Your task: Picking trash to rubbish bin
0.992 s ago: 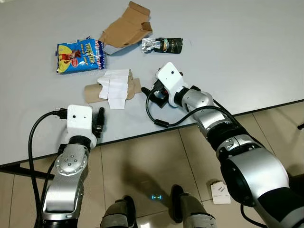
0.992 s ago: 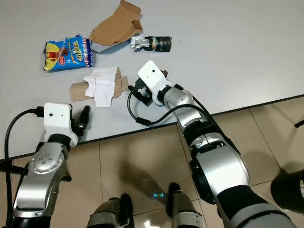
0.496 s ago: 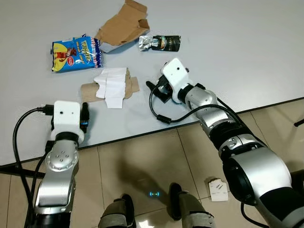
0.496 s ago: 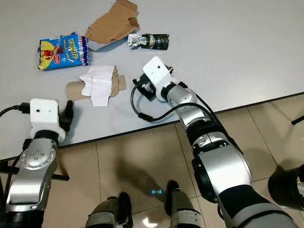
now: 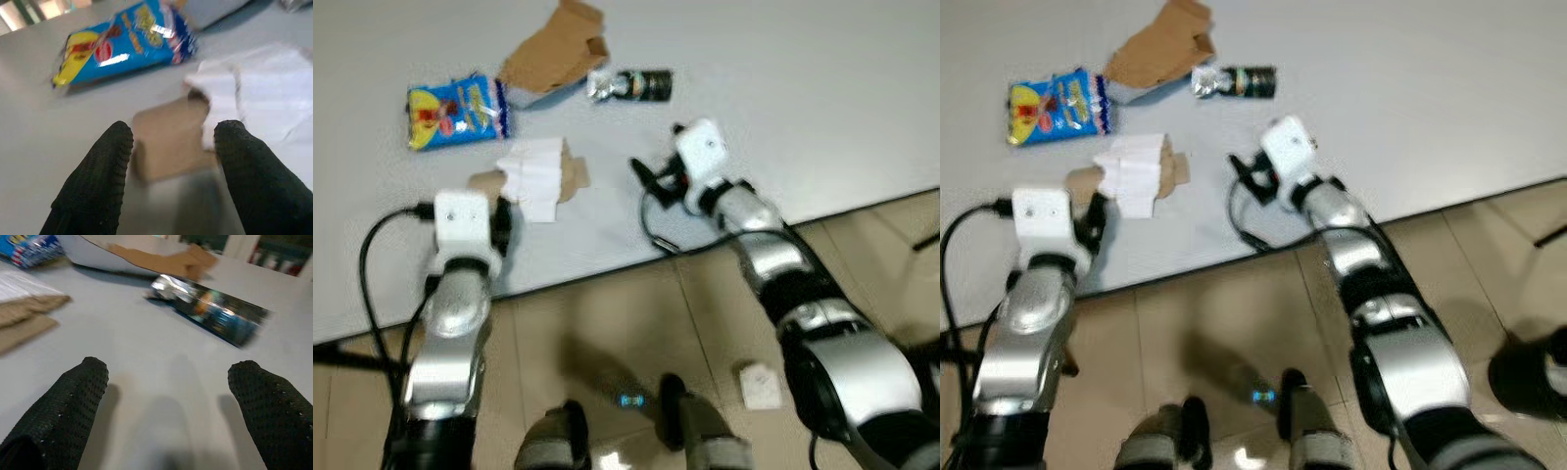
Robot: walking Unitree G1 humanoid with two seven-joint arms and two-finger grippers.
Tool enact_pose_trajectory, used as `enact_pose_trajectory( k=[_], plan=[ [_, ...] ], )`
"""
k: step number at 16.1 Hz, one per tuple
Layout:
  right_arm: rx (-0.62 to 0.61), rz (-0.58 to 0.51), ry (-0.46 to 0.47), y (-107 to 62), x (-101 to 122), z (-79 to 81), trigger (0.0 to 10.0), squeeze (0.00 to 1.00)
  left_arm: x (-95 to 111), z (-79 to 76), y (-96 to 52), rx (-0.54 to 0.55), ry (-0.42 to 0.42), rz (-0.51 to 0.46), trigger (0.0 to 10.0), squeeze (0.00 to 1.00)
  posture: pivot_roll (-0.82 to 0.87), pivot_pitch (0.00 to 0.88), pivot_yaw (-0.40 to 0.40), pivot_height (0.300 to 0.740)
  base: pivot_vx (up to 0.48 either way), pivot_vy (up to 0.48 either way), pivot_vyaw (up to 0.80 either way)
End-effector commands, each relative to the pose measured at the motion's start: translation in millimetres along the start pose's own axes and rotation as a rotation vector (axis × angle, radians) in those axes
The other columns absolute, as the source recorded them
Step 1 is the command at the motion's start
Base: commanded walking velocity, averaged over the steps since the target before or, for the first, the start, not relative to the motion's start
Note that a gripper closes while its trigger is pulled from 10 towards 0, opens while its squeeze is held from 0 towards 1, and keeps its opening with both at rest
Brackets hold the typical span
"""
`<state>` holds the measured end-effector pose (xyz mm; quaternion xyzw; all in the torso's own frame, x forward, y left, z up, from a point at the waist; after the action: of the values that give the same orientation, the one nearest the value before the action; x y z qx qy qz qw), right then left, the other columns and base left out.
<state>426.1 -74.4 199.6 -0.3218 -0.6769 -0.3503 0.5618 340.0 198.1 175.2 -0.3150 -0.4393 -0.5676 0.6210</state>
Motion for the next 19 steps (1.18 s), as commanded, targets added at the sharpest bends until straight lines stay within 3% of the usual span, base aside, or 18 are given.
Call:
enact_pose_trajectory(
  k=[1, 4, 6, 12, 19],
  plan=[
    [0.011, -0.018, 0.015, -0.6, 2, 2.7, 10.0, 0.00, 2, 9.8, 2.1, 0.042, -0.019, -0.015, 10.0, 0.00, -0.04, 0.225, 0.030, 0.740, 0.000, 0.000, 0.00],
    [0.009, -0.099, 0.000, -4.5, 19, 0.7, 10.0, 0.00, 35, 20.2, 6.7, 0.092, -0.036, -0.126, 10.0, 0.00, -0.04, 0.191, 0.032, 0.740, 0.000, 0.000, 0.00],
    [0.000, -0.172, -0.014, -11.2, 34, -0.7, 10.0, 0.00, 46, 23.8, 7.2, 0.109, -0.040, -0.167, 10.0, 0.00, -0.04, 0.175, 0.032, 0.740, 0.122, 0.000, 0.00],
    [-0.015, -0.161, -0.024, -28.3, 33, -4.5, 10.0, 0.00, 41, 22.0, 12.7, 0.109, -0.041, -0.151, 10.0, 0.00, -0.06, 0.151, 0.037, 0.740, 0.318, 0.000, 0.00],
    [-0.023, -0.135, -0.002, -30.9, 31, -0.7, 10.0, 0.00, 36, 23.3, 14.4, 0.109, -0.030, -0.132, 10.0, 0.00, -0.06, 0.156, 0.039, 0.740, 0.342, 0.000, 0.00]
  ],
)
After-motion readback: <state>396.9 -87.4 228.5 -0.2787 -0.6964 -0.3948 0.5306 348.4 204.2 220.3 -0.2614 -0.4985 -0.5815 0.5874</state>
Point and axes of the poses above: a point about 5 cm out from each wrist's last joint towards the gripper, its own y axis pointing out of the wrist towards the gripper, its own x axis along the axis of the wrist's last joint, z = x × y, the point moved 4 cm from there along y, pointing out of the wrist towards the gripper, and after that the axes turned 14 degrees about y, right-handed, at the moved point
